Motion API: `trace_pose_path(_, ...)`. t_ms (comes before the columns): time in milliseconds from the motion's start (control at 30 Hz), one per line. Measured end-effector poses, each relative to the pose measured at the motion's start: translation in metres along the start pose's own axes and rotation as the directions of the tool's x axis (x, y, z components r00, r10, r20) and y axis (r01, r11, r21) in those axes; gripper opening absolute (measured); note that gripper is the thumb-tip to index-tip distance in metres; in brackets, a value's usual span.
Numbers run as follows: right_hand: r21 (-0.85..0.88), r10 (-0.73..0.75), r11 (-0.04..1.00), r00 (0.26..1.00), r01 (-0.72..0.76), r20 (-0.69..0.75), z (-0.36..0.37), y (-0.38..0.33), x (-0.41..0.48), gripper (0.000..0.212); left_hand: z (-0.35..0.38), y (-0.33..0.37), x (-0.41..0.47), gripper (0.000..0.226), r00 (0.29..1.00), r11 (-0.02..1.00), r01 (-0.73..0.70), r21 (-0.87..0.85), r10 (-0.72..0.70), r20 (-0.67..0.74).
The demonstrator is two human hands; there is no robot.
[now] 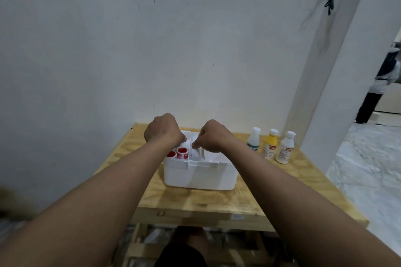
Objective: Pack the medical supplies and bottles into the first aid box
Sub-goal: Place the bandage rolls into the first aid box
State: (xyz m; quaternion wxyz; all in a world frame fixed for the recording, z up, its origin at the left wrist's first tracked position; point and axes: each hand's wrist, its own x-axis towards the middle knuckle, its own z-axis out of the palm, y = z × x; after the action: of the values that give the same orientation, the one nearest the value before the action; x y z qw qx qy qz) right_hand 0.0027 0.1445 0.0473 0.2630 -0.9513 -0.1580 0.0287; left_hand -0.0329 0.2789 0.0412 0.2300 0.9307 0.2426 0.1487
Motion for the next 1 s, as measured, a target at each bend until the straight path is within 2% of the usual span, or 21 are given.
trace_pose_path(200,0.039,-0.008,0.999,0.995,0.012,-0.100,-0.006,0.006,-0.001,0.025,-0.004,0.002,-0.003,0.032,0.997,0.998,-0.050,0.027,0.052,-0.063)
trace_pose_path(333,0.006,-0.043,0.999,0.989,0.045,-0.138,-0.020,0.013,-0.013,0.031,-0.007,0.012,-0.009,0.032,0.987,0.994,-0.107,0.020,0.109,-0.114)
trace_pose_path(400,0.005,0.060,0.998,0.965,-0.061,-0.256,-0.063,0.065,-0.058,0.029,0.004,0.071,-0.049,0.031,0.953,0.956,-0.295,-0.002,0.294,-0.079)
trace_pose_path(467,0.007,0.084,0.996,0.956,-0.086,-0.279,-0.070,0.079,-0.059,0.024,0.001,0.082,-0.060,0.030,0.935,0.939,-0.344,-0.003,0.342,-0.097)
trace_pose_path(667,-0.058,0.102,0.991,0.954,-0.123,-0.282,-0.080,0.098,-0.063,0.024,0.013,0.093,-0.076,0.032,0.884,0.892,-0.448,-0.058,0.433,-0.174)
trace_pose_path(767,-0.078,0.139,0.983,0.945,-0.169,-0.296,-0.089,0.123,-0.076,0.029,0.032,0.110,-0.096,0.035,0.851,0.846,-0.521,-0.112,0.504,-0.151)
trace_pose_path(1000,-0.112,0.147,0.978,0.961,-0.177,-0.235,-0.096,0.167,-0.093,0.033,0.085,0.133,-0.153,0.035,0.818,0.794,-0.571,-0.207,0.570,-0.072)
